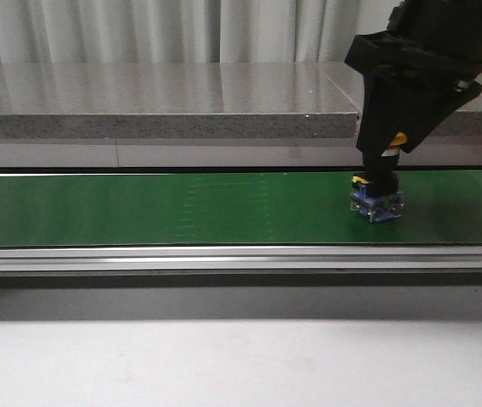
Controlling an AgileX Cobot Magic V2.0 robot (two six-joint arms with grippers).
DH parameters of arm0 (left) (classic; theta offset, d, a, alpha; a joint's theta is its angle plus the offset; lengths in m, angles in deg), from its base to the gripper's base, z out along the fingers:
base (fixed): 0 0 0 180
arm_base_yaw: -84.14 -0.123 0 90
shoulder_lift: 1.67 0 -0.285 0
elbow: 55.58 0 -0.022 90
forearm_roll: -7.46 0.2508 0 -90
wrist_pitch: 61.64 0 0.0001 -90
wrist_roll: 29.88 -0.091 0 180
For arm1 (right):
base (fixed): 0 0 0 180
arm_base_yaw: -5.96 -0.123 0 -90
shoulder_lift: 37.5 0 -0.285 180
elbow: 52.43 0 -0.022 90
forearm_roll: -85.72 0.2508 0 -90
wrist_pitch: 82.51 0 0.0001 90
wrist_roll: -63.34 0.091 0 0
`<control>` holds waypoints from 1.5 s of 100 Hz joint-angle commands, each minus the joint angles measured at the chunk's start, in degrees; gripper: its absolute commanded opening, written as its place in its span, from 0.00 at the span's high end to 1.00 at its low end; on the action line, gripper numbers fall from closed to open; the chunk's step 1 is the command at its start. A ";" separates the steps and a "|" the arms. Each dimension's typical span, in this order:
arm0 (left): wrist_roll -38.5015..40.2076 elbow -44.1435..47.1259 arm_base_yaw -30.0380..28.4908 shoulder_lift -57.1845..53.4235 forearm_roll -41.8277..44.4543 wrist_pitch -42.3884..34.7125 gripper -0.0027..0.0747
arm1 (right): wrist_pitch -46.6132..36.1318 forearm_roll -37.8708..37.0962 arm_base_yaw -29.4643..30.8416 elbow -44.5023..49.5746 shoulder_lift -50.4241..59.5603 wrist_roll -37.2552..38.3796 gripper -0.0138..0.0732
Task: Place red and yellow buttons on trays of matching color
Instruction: 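Grasp the yellow button at the belt's far end with the right gripper, then lower the yellow button into the yellow tray and open the right gripper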
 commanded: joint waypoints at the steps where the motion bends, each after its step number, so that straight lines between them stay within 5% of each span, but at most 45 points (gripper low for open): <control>1: 0.53 -1.26 0.60 1.05 -0.58 -4.36 0.99 | -1.96 1.11 -0.03 -1.79 2.04 -0.72 0.62; 37: 0.53 -1.26 0.60 1.05 -0.58 -4.36 0.99 | -2.65 1.05 4.63 0.08 8.83 7.19 0.65; 111: 0.53 -1.26 0.60 1.05 -0.58 -4.36 0.99 | 2.40 -2.74 38.35 11.25 22.54 16.62 0.65; 150: 0.53 -1.26 0.60 1.05 -0.58 -4.36 0.99 | -2.37 -10.27 47.35 16.37 22.49 25.99 0.65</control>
